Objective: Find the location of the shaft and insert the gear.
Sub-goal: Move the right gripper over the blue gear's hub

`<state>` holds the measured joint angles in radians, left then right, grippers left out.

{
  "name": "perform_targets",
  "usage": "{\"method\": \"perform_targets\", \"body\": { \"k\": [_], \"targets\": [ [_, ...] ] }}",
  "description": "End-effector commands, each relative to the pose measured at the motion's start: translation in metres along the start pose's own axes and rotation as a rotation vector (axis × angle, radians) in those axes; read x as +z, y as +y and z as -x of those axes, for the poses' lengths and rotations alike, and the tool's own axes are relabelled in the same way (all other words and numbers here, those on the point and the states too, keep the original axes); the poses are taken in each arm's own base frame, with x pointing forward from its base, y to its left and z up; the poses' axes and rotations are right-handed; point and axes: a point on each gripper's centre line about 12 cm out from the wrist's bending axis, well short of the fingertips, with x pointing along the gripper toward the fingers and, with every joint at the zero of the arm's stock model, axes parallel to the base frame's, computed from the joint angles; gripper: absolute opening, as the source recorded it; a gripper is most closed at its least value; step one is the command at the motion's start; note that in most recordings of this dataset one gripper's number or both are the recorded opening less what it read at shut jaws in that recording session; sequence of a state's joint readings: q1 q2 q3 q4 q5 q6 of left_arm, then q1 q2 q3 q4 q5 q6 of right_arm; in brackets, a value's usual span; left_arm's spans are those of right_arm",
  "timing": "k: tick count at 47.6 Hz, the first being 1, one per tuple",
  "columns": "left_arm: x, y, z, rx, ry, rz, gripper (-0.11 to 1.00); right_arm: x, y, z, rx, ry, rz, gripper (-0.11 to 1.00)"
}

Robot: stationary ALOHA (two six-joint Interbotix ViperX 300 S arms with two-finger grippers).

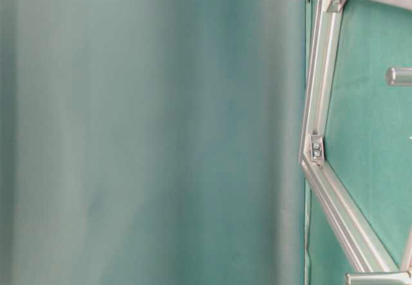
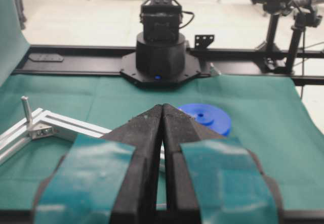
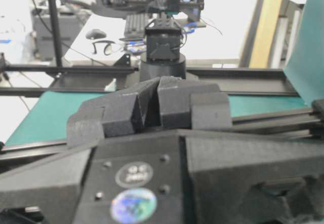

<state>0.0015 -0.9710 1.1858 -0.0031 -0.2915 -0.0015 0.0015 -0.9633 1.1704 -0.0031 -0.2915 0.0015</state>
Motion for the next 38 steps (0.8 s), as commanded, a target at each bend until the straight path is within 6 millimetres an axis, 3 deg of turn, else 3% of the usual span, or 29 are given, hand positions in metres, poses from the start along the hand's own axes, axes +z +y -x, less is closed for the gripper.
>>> {"method": "perform_targets", "body": {
  "k": [1,12,38],
  "targets": [
    [0.0081,0.0002,-0.0052,0.002,0.002,-0.02,0.01,0.0027,-0.0004,-0.0026,-0.002,0.003,-0.001,0.0],
    [0.0087,0.0004,-0.0064,0.003,0.008,-0.028,0.01,-0.0009,-0.0001,-0.0067,-0.002,0.175,-0.012,0.0],
    [0.0039,0.0004,-0.0064,0.003,0.043,-0.027,0.01,0.004,0.0017,-0.005,-0.001,0.391,-0.046,0.0]
  ]
}}
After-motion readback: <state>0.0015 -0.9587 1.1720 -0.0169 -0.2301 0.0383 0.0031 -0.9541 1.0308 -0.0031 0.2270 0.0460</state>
